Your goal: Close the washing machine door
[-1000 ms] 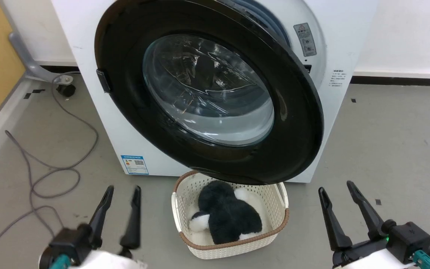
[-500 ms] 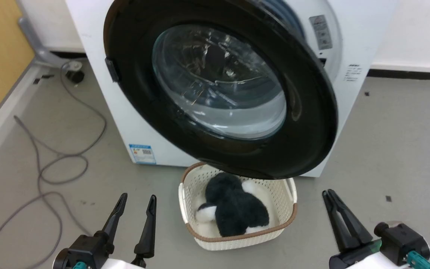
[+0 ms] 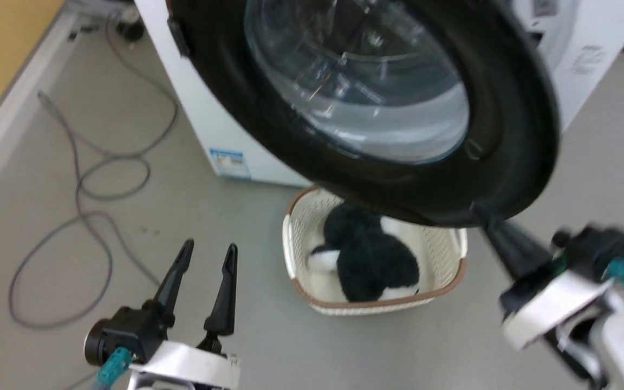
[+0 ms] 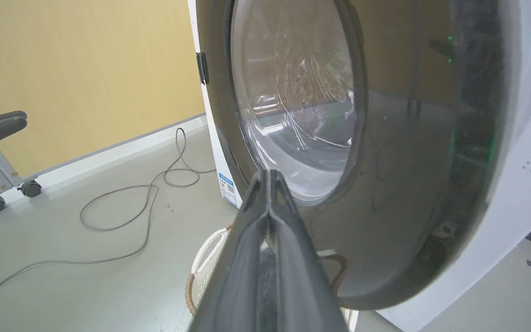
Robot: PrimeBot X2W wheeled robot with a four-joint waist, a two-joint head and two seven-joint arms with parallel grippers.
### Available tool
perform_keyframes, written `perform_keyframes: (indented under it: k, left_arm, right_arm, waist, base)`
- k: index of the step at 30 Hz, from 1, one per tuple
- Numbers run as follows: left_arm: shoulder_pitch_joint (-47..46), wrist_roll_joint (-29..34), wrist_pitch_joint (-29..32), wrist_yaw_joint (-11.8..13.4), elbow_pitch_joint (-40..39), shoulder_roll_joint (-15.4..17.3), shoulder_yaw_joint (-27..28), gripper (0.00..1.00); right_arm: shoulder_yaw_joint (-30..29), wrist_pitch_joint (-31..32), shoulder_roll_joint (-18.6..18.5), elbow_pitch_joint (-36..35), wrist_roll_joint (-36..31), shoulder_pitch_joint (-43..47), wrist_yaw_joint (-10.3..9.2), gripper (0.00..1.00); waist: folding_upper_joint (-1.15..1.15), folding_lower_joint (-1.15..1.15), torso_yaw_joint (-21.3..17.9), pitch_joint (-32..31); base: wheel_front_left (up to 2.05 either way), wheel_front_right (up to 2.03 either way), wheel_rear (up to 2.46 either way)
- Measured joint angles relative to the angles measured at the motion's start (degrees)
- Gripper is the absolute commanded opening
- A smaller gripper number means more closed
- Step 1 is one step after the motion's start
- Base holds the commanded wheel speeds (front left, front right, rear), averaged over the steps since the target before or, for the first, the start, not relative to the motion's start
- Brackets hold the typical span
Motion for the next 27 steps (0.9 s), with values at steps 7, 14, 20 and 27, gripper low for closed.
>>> perform_keyframes:
  k: [7, 14, 20, 27]
  left_arm:
    - [-3.42, 0.47, 0.0, -0.97, 0.0, -1.48, 0.25, 1.0]
    - [-4.61, 0.56, 0.0, -1.38, -0.1, -2.24, 0.24, 1.0]
    - [-6.15, 0.71, 0.0, -1.85, -0.26, -2.7, 0.03, 1.0]
    - [-7.45, 0.51, 0.0, -1.86, -0.13, -2.79, -0.85, 1.0]
  right_arm:
    - [-0.24, 2.81, -5.08, 6.12, 9.42, -10.27, 0.0, 0.0]
    - [-1.62, 4.9, -8.35, 12.26, 13.3, -18.09, 0.15, 0.0]
    - [-4.13, 6.21, -8.87, 18.95, 15.93, -25.96, 0.14, 0.0]
    - [-7.32, 6.26, -8.31, 28.3, 15.6, -34.25, 0.13, 0.0]
  waist:
    - [0.0, 0.0, 2.5, 5.06]
    - [0.0, 0.0, 4.86, 9.29]
    - [0.0, 0.01, 6.1, 12.34]
    - [0.0, 0.01, 7.3, 14.29]
  base:
    - [0.0, 0.0, 0.0]
    - [0.0, 0.0, 0.0]
    - [0.0, 0.0, 0.0]
    - [0.0, 0.0, 0.0]
